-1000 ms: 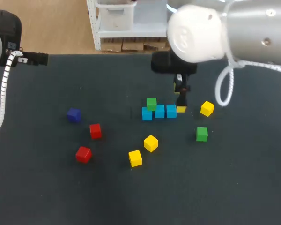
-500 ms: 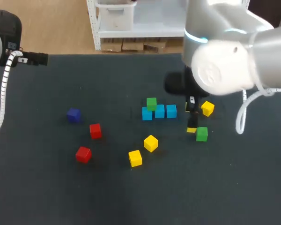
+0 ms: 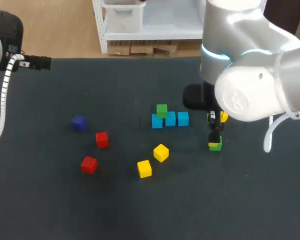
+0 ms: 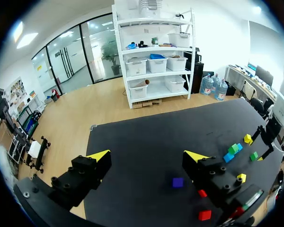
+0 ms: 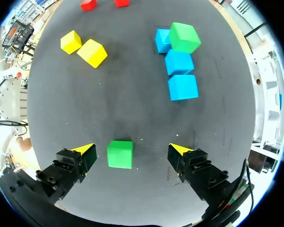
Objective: Place the blue cubes, place green cubes on the blue cubes, place the yellow cubes on the green cubes, then place the red cubes on the yellow cubes, and place purple cube on the red cubes.
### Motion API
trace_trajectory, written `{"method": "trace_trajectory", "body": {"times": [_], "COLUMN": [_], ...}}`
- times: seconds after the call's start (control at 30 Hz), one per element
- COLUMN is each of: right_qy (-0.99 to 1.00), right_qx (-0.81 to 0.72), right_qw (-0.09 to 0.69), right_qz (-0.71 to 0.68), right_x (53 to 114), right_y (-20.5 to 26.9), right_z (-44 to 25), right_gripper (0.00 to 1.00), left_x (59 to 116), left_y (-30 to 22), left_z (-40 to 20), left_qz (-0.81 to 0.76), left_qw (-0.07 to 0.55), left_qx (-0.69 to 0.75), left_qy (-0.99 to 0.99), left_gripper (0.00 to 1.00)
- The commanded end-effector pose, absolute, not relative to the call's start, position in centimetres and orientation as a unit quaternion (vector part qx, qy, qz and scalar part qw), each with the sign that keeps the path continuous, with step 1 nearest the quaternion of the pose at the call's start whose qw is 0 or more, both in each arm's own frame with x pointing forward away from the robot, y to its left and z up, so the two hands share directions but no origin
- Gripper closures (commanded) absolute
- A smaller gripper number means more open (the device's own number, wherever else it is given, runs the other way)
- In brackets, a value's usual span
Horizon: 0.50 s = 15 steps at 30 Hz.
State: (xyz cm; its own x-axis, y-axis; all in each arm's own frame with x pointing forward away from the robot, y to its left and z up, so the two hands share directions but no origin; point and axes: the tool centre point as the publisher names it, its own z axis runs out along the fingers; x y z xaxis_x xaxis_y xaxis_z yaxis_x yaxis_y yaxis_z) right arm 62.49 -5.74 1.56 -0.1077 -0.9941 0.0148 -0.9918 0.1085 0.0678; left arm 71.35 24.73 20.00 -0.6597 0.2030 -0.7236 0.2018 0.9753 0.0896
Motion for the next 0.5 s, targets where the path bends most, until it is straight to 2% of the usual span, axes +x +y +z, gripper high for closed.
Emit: {"method": "trace_trajectory", "body": {"times": [0.03,0.13,0.2,0.23,0.37,0.5], "right_qy": [-0.744,-0.744,-0.744,-0.744,-0.746,-0.746], "right_qx": [0.668,0.667,0.667,0.667,0.665,0.665], "right_qw": [0.025,0.028,0.03,0.031,0.035,0.038], "right_qz": [-0.018,-0.017,-0.016,-0.016,-0.013,-0.019], "right_x": [61.97,61.82,61.73,61.71,61.73,61.38], "right_y": [-5.96,-6.23,-6.38,-6.48,-6.76,-6.66], "right_z": [1.33,1.18,1.16,1.14,0.97,0.79], "right_gripper": [0.0,0.0,0.15,0.2,0.2,0.25], "left_x": [71.44,71.44,71.44,71.44,71.44,71.44], "left_y": [24.88,24.88,24.88,24.88,24.88,24.88], "left_z": [20.03,20.03,20.03,20.03,20.03,20.03], "left_qz": [-0.002,-0.002,-0.002,-0.002,-0.002,-0.002], "left_qw": [0.396,0.396,0.396,0.396,0.396,0.396], "left_qx": [0.113,0.113,0.113,0.113,0.113,0.113], "left_qy": [0.911,0.911,0.911,0.911,0.911,0.911], "left_gripper": [0.0,0.0,0.0,0.0,0.0,0.0]}}
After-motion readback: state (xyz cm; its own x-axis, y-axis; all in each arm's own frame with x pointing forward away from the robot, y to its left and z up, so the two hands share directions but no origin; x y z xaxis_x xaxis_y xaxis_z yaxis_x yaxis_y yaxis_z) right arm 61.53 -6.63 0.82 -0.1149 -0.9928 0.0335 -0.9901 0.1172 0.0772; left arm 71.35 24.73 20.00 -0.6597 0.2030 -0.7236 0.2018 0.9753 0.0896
